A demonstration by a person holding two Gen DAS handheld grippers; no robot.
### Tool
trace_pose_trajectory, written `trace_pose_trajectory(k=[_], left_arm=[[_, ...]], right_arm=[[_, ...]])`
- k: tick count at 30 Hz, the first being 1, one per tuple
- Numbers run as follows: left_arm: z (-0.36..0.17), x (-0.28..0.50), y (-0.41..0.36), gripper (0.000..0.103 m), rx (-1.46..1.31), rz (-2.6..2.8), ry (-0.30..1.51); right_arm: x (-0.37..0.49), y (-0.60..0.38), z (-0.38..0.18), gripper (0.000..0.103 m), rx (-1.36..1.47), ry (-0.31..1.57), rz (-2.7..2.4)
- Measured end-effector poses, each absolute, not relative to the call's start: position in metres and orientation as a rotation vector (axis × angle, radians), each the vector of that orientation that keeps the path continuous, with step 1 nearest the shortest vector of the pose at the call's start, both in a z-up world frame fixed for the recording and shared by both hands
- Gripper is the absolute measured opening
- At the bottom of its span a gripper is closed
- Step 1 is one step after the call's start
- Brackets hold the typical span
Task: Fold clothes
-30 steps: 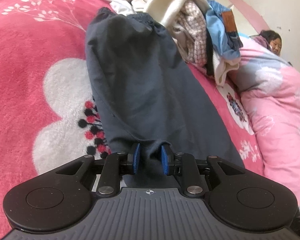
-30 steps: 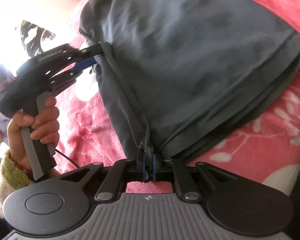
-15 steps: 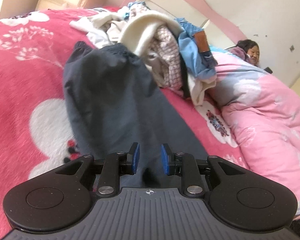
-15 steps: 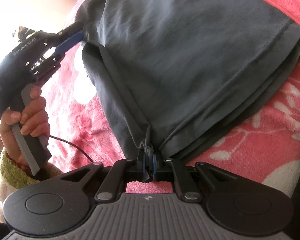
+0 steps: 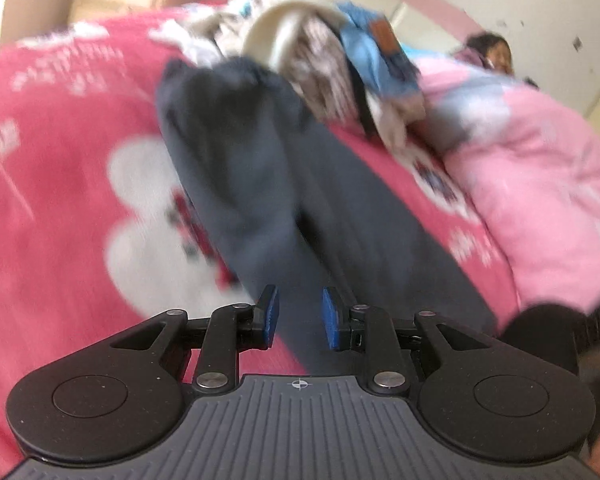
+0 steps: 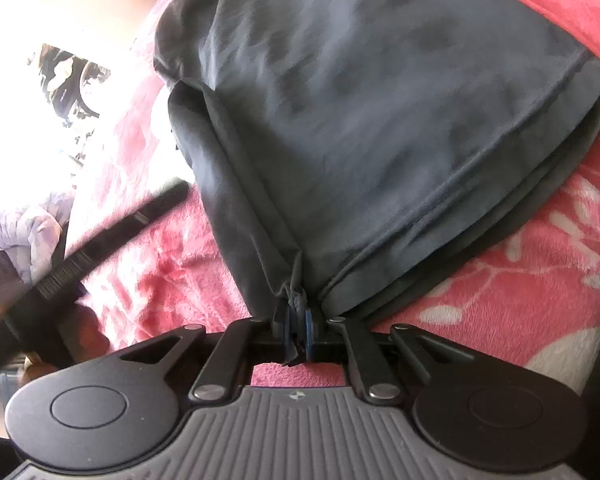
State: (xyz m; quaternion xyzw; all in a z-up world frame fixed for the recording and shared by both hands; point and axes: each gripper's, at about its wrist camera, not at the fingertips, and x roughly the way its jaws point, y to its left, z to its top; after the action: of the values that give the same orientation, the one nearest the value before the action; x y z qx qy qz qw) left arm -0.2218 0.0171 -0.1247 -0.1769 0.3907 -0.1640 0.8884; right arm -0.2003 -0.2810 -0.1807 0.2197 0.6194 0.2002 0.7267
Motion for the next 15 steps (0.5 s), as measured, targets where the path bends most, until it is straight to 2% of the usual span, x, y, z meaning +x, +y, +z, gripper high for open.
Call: trace_pose_trajectory(k=[4, 8, 15], left_arm=[[-0.14, -0.225, -0.011, 0.023, -0.258, -0.362, 0.83], [-0.146, -0.222, -0.03, 0.023, -0.131, -0.355, 0.816], [-0.146, -0.222, -0.029, 0.023, -0.132, -0.349, 0.809]], right_arm=[[-0.202, -0.277, -0.172, 0.012, 0.42, 1.333, 0.447], [-0.205, -0.271, -0.155, 0.03, 0.289, 1.256, 0.438], [-0.21, -0.27, -0.122, 0.032, 0.054, 1.086, 0.363]])
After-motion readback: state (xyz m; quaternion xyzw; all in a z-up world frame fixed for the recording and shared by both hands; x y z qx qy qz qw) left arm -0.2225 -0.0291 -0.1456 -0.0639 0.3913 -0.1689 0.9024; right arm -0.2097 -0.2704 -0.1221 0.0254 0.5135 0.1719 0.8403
